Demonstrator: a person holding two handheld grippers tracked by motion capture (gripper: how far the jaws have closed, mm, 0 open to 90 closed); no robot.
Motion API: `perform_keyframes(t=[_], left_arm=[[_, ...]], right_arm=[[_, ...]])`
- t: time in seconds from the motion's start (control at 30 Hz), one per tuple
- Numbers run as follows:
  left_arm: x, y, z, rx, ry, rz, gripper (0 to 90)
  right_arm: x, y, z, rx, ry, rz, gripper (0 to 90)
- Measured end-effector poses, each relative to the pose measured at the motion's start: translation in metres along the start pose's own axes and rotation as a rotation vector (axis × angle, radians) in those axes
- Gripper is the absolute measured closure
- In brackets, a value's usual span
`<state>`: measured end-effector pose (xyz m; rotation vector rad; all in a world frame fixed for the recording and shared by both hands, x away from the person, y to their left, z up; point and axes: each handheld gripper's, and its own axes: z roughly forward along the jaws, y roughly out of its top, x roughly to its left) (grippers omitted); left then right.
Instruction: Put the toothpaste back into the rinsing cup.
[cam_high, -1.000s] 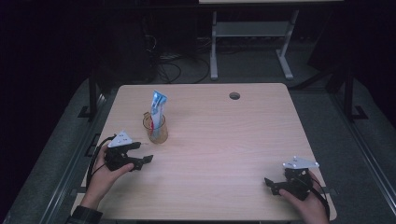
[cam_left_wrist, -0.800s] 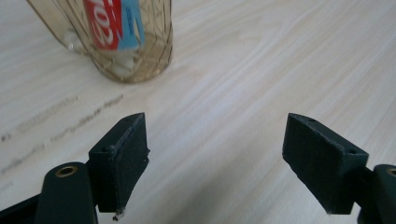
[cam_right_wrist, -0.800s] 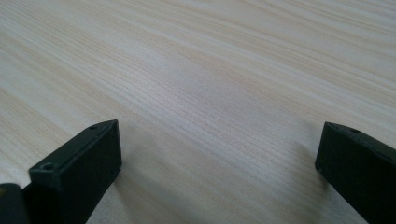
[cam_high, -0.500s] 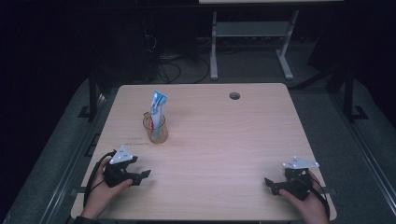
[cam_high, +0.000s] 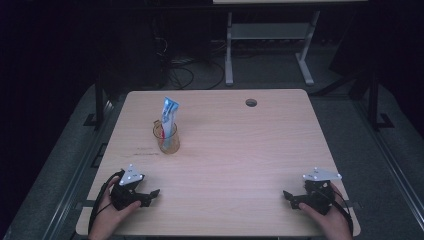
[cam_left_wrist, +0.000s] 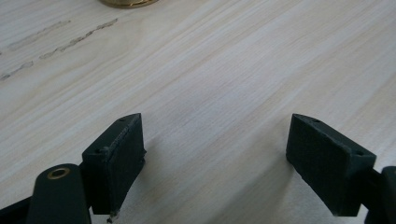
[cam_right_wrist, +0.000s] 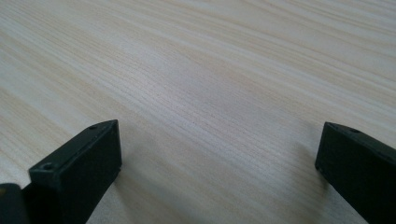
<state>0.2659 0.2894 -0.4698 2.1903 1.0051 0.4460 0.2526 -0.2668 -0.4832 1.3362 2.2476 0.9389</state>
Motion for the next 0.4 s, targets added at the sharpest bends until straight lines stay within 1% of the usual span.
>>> perform_keyframes(t=[0.03,0.17,0.33,0.4], left_arm=[[0.0010,-0.0010,0.0006,-0.006,-0.008,-0.014,18.4],[0.0015,-0.0022,0.0012,-0.015,-0.009,-0.017,17.3],[0.0021,-0.0052,0.0016,-0.038,-0.016,-0.010,16.0],[0.0021,-0.0058,0.0012,-0.040,-0.016,-0.009,15.6]], right_arm=[[0.0000,0.0000,0.0000,0.000,0.001,-0.001,0.0],[0.0000,0.0000,0.0000,0.000,0.001,-0.001,0.0],[0.0001,0.0000,0.0000,0.000,0.001,-0.001,0.0],[0.0001,0.0000,0.0000,0.000,0.001,-0.001,0.0]])
